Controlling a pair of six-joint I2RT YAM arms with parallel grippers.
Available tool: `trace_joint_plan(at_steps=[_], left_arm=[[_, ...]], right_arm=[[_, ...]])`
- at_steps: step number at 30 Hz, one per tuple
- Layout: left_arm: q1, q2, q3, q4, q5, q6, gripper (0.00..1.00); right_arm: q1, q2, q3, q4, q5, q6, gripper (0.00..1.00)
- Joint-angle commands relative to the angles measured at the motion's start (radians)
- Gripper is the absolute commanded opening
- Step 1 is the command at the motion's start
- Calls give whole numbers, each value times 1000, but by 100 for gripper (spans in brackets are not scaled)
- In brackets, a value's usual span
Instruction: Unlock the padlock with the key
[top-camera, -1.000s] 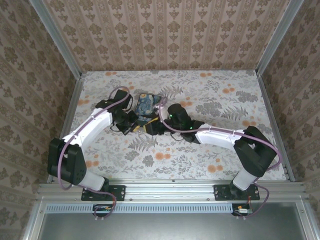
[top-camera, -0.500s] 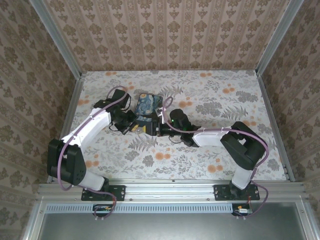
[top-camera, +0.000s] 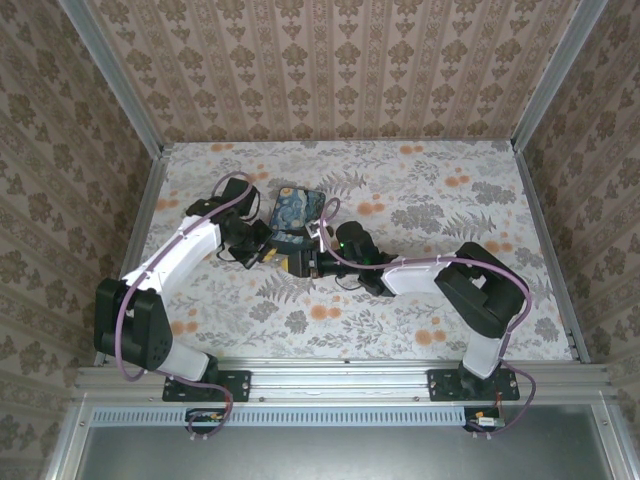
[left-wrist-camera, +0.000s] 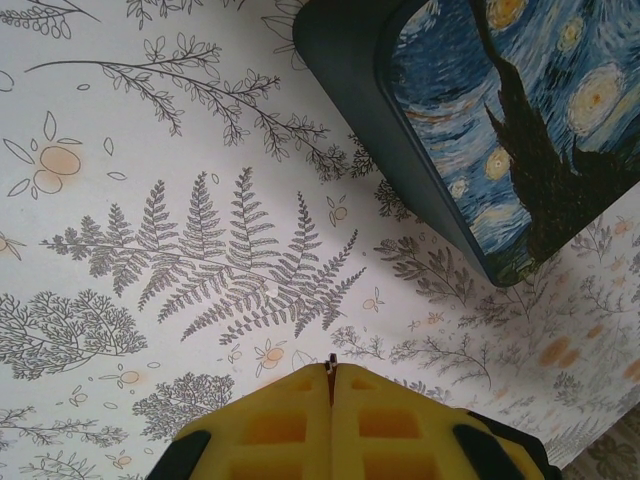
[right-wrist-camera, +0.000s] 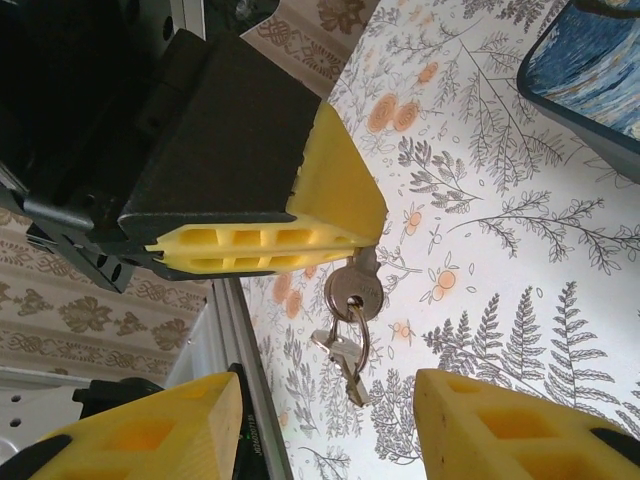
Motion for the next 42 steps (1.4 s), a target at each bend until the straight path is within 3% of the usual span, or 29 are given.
trace_joint_plan(at_steps=[1, 12, 31, 40, 42], left_arm=[[7, -24, 7, -10, 21, -16, 0], [12, -27, -12, 17, 47, -29, 0], [23, -30, -45, 40, 60, -37, 0], [27, -29, -73, 50, 57, -44, 0], [28, -30, -76, 53, 57, -47, 0]], right_arm=[[5, 9, 28, -8, -8, -32, 49], [18, 28, 48, -22, -2, -40, 41], [17, 24, 48, -37, 3, -47, 15], [18, -8, 44, -78, 4, -72, 8], [18, -16, 46, -105, 8, -86, 11]])
